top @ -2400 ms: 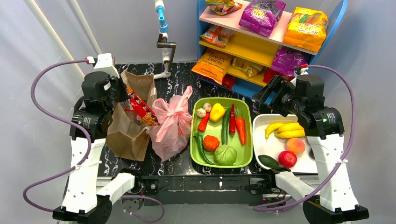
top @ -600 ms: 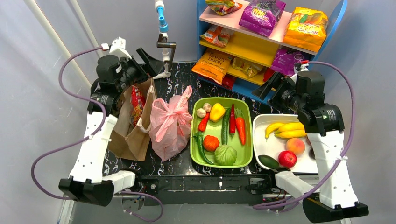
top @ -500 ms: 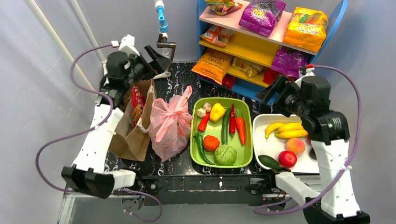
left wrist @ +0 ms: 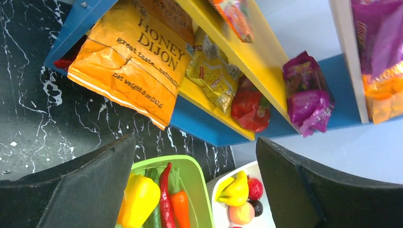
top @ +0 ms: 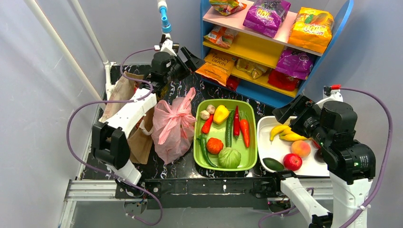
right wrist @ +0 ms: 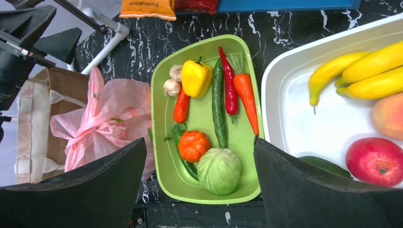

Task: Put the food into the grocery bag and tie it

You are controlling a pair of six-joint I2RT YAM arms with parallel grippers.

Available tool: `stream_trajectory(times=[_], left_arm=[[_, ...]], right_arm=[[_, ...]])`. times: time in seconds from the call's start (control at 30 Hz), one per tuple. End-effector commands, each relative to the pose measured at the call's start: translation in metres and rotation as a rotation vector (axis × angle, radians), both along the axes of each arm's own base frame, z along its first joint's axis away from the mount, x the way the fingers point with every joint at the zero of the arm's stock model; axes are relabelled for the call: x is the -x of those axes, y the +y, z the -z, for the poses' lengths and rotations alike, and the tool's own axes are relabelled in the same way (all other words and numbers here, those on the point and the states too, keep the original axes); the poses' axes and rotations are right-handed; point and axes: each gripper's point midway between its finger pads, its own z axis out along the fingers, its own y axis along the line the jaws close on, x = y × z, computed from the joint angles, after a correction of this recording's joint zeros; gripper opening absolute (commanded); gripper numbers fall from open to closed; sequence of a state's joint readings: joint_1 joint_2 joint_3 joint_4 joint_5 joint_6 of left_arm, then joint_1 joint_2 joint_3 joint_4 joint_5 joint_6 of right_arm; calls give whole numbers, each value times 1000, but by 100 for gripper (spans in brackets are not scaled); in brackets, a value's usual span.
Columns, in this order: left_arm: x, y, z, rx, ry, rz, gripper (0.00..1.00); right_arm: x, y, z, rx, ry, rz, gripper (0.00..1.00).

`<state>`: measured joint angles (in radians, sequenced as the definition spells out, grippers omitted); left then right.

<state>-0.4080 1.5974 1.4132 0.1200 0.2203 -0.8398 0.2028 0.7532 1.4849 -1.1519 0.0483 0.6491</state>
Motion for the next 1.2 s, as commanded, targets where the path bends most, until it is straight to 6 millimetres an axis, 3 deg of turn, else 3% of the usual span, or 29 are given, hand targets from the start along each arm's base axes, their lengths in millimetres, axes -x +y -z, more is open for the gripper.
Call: stream_trajectory(times=[0.0,0.63,1.0,1.17], left_arm=[[-19,-2,-9,104,-22,-86,98],[-61,-29,99,97,78,-229,98],[-87,-37,125,119,55,-277,98],[-100,-44,127,164,39,-282,98]], right_arm=[[4,-10,-1,33,-13,38,90],[-5,-12,7,71,33,40,90],[-11,-24,7,113,38,102,92],[-17,-29,5,131,35,128,93]])
